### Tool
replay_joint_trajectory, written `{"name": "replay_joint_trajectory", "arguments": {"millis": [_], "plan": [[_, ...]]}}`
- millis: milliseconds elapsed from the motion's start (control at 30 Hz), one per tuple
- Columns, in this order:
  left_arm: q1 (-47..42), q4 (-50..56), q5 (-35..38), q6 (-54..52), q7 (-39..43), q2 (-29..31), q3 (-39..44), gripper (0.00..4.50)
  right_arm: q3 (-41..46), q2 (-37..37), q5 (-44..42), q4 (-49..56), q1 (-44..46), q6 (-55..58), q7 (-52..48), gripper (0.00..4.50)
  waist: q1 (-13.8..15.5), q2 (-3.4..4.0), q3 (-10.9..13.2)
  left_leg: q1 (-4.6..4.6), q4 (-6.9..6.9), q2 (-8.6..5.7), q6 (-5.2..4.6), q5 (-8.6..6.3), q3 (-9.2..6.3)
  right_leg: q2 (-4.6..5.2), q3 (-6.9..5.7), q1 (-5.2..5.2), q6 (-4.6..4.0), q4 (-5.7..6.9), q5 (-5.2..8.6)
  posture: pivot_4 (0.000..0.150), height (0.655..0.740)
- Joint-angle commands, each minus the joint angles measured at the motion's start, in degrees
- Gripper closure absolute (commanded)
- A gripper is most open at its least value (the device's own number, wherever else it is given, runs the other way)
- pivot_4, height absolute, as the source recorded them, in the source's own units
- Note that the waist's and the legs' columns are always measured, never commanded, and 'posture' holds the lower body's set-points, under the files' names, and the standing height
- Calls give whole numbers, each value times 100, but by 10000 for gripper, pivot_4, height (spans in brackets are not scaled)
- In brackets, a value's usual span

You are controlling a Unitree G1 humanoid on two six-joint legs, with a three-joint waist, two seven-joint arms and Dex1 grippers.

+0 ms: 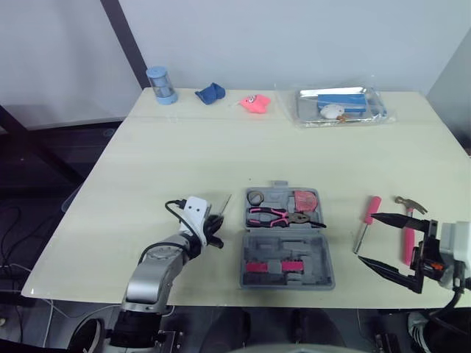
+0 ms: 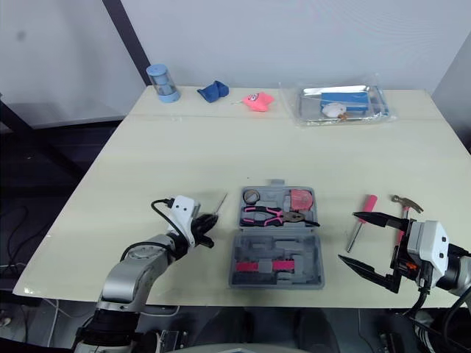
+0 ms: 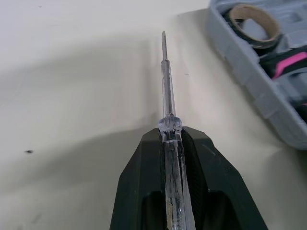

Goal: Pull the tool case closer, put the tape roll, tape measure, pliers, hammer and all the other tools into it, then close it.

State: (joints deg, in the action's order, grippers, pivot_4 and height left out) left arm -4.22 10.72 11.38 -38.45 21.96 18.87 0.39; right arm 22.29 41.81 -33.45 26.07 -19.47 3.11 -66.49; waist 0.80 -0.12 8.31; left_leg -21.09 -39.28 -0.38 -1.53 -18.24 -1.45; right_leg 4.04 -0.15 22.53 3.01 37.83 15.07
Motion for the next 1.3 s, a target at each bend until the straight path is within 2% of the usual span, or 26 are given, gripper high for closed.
{"name": "replay_joint_trajectory", "arguments": {"millis": [33, 233, 333, 500, 600, 800, 933, 1133, 1300], "plan": [[68, 363, 153, 130, 93, 117, 252, 43840, -25, 26, -72, 142, 29, -25, -1, 0, -1, -1, 1, 0, 0, 0, 0, 0, 0, 0, 0, 0, 0, 0, 0, 1500, 7400], [53, 349, 482, 498, 795, 537, 488, 43840, -98, 37, -92, 147, 75, -1, 7, 0, 3, -3, 2, -1, 0, 1, 2, 1, 0, 3, 0, 1, 0, 0, 0, 1500, 7400], [79, 176, 532, 1058, 1265, 845, 572, 43840, -141, 35, -76, 145, 116, -5, 9, 0, 1, -2, 2, -1, 0, 1, 3, 2, 0, 3, 0, 2, -1, -1, 0, 1500, 7400], [75, -73, 553, 1681, 1384, 941, 839, 43840, -200, -10, -44, 191, 95, -15, 58, 0, 1, -3, 2, -1, 0, 1, 2, 1, 0, 4, 0, 1, -1, -3, 0, 1500, 7400], [154, -27, 469, 1741, 1697, 1240, 727, 43840, -210, -36, -41, 256, 17, -23, 95, 0, 1, -4, 2, -3, 0, 1, 2, 1, -1, 4, -1, 1, -1, -3, 0, 1500, 7400], [-29, 55, 716, 1338, 3153, 2392, 268, 43840, -228, 6, -38, 204, 37, -33, 44, 0, -6, -3, 3, 0, 1, 2, -9, -5, 1, -1, -1, 2, -1, -2, 1, 1500, 7400], [-710, -285, 719, 1422, 4269, 2950, -246, 43840, -236, 61, -19, 52, 136, -94, -58, 0, 13, -8, 6, -3, 0, -1, -14, -8, -3, -19, -18, 2, -1, -1, 1, 1500, 7400], [-1712, -276, 889, 889, 5357, 3064, -1055, 43840, -223, 94, 31, -63, 160, -201, -146, 0, -13, -11, 10, -4, 0, -1, -11, -6, 3, -29, -21, 2, 0, -3, 1, 1500, 7400], [-2312, -252, 810, 315, 5520, 2851, -1637, 43840, -231, 41, 83, -19, 143, -267, -52, 0, -25, -16, 15, -5, -2, 1, -18, -10, 5, -43, -17, 4, 0, 0, 1, 1500, 7400]]}}
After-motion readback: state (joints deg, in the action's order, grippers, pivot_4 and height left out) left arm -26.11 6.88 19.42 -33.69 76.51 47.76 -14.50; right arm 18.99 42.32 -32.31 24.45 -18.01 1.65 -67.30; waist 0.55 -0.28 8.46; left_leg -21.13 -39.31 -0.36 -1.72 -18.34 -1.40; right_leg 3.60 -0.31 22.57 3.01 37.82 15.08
